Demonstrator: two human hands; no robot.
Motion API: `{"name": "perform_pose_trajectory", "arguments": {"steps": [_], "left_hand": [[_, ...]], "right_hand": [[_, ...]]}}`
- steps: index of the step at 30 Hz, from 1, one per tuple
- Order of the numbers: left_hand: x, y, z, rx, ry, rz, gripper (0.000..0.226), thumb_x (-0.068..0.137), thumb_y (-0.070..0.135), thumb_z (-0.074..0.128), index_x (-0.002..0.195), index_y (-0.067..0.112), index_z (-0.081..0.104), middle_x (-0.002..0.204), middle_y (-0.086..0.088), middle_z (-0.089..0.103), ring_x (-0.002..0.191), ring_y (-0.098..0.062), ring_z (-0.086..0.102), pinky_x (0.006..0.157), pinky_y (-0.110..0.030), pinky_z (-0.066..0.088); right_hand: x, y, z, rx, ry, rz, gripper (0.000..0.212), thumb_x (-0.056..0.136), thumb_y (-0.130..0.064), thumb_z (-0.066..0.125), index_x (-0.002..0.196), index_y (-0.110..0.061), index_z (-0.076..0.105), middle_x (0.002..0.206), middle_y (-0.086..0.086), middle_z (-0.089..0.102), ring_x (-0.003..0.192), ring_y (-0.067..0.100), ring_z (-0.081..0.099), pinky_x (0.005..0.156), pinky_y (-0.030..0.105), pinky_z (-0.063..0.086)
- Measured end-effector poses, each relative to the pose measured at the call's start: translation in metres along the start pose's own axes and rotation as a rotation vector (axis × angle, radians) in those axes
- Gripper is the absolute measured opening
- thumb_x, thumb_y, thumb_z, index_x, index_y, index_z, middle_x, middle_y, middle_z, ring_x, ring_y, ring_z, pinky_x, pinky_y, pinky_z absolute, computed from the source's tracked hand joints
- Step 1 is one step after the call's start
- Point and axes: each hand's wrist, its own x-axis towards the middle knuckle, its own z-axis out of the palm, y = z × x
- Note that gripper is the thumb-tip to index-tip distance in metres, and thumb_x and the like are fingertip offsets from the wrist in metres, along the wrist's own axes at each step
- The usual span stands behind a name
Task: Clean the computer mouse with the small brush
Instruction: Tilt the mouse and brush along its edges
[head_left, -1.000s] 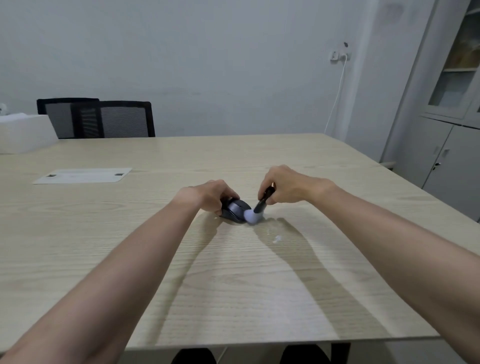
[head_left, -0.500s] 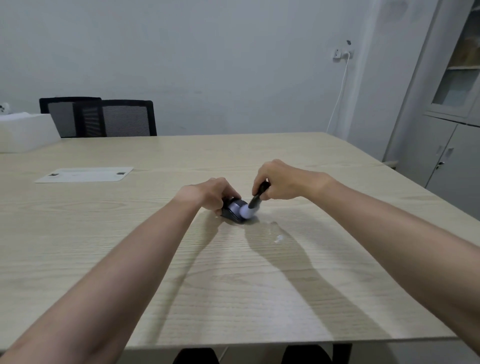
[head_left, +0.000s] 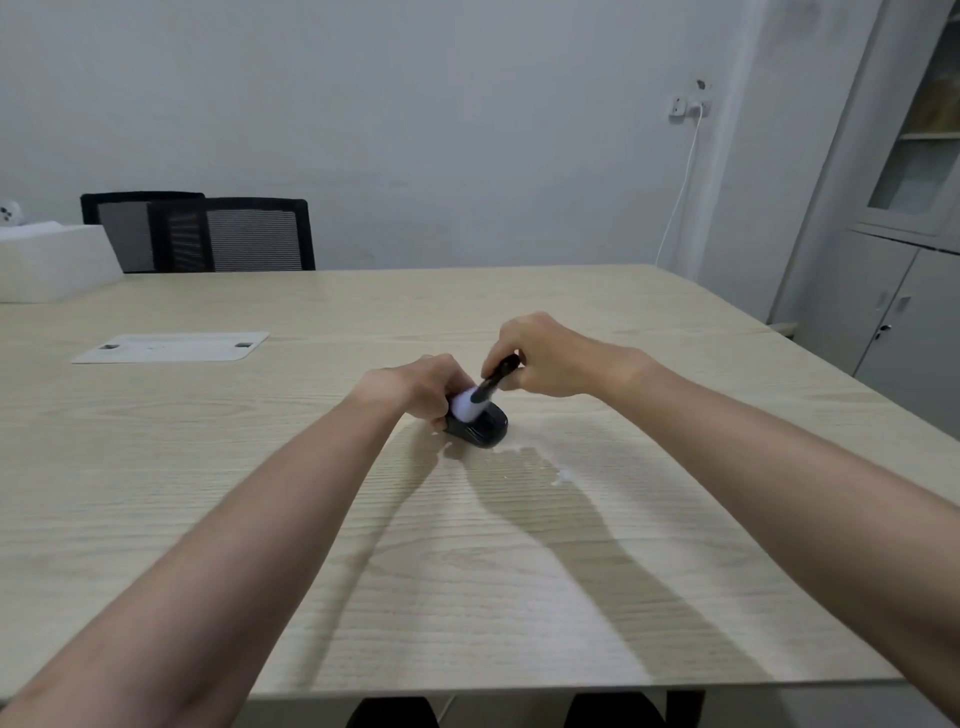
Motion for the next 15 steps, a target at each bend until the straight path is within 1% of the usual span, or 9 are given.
{"name": "perform_pose_trajectory", "arguments": {"steps": [1,4,6,7,9,10,11,14,15], "left_hand": [[0.0,0.0,0.0,0.006,-0.005,0.005,0.063,0.072,-0.006,0.056,0.108,0.043,0.072,0.1,0.001,0.077,0.1,-0.02,0.068,0.091,-0.041,0.055],[-0.002,-0.001,0.0,0.023,-0.002,0.028,0.074,0.068,-0.009,0.054,0.11,0.05,0.07,0.1,0.007,0.076,0.102,-0.019,0.068,0.09,-0.041,0.058],[-0.002,-0.003,0.0,0.016,0.01,0.044,0.074,0.066,-0.01,0.055,0.108,0.05,0.071,0.102,0.009,0.076,0.104,-0.017,0.068,0.089,-0.04,0.059],[-0.003,-0.004,0.0,0.013,0.014,0.048,0.074,0.067,-0.009,0.054,0.107,0.051,0.07,0.102,0.01,0.075,0.104,-0.016,0.068,0.088,-0.04,0.059],[-0.005,-0.003,0.0,0.001,0.016,0.047,0.074,0.069,-0.008,0.051,0.107,0.052,0.07,0.103,0.01,0.075,0.102,-0.016,0.069,0.084,-0.036,0.06],[-0.006,-0.003,0.0,-0.003,0.016,0.045,0.074,0.07,-0.008,0.05,0.109,0.052,0.071,0.103,0.01,0.075,0.1,-0.016,0.069,0.082,-0.034,0.059],[-0.006,-0.003,0.001,-0.009,0.019,0.044,0.073,0.072,-0.008,0.05,0.111,0.051,0.071,0.103,0.01,0.075,0.099,-0.016,0.07,0.08,-0.033,0.059],[-0.007,-0.003,0.001,-0.024,0.019,0.049,0.073,0.072,-0.007,0.049,0.099,0.058,0.071,0.099,0.013,0.075,0.098,-0.017,0.071,0.078,-0.033,0.061],[-0.007,-0.005,0.001,-0.03,0.019,0.05,0.074,0.072,-0.007,0.048,0.095,0.06,0.07,0.099,0.013,0.075,0.098,-0.018,0.071,0.077,-0.033,0.06]], "right_hand": [[-0.002,-0.001,0.002,-0.017,-0.039,0.0,0.026,0.082,0.001,0.071,0.098,-0.017,0.081,0.071,-0.023,0.051,0.07,0.0,0.053,0.066,0.01,0.038],[-0.008,0.004,0.001,-0.155,-0.194,0.037,0.028,0.082,-0.002,0.069,0.096,-0.024,0.08,0.078,-0.018,0.056,0.084,0.014,0.062,0.073,0.031,0.052],[-0.007,0.013,-0.006,-0.214,-0.216,0.096,0.027,0.082,-0.005,0.071,0.093,-0.028,0.079,0.086,-0.014,0.061,0.088,0.019,0.066,0.078,0.037,0.056],[-0.006,0.016,-0.009,-0.191,-0.186,0.112,0.026,0.082,-0.005,0.071,0.094,-0.027,0.079,0.087,-0.014,0.06,0.089,0.019,0.066,0.078,0.037,0.056],[-0.004,0.018,-0.007,-0.08,-0.082,0.093,0.025,0.083,-0.002,0.073,0.098,-0.021,0.079,0.081,-0.019,0.055,0.088,0.015,0.062,0.076,0.026,0.05],[-0.005,0.016,-0.005,-0.031,-0.055,0.077,0.025,0.083,0.0,0.073,0.1,-0.018,0.079,0.079,-0.021,0.053,0.086,0.013,0.059,0.075,0.021,0.047],[-0.006,0.014,-0.001,-0.011,-0.056,0.062,0.025,0.083,0.001,0.073,0.101,-0.016,0.079,0.079,-0.022,0.052,0.086,0.012,0.058,0.074,0.02,0.046],[-0.01,0.014,0.004,-0.085,-0.169,0.054,0.025,0.084,0.0,0.072,0.1,-0.019,0.079,0.078,-0.022,0.052,0.089,0.015,0.062,0.079,0.033,0.053],[-0.01,0.015,0.001,-0.115,-0.182,0.055,0.025,0.084,-0.002,0.073,0.099,-0.02,0.079,0.077,-0.022,0.052,0.09,0.016,0.062,0.08,0.034,0.053]]}}
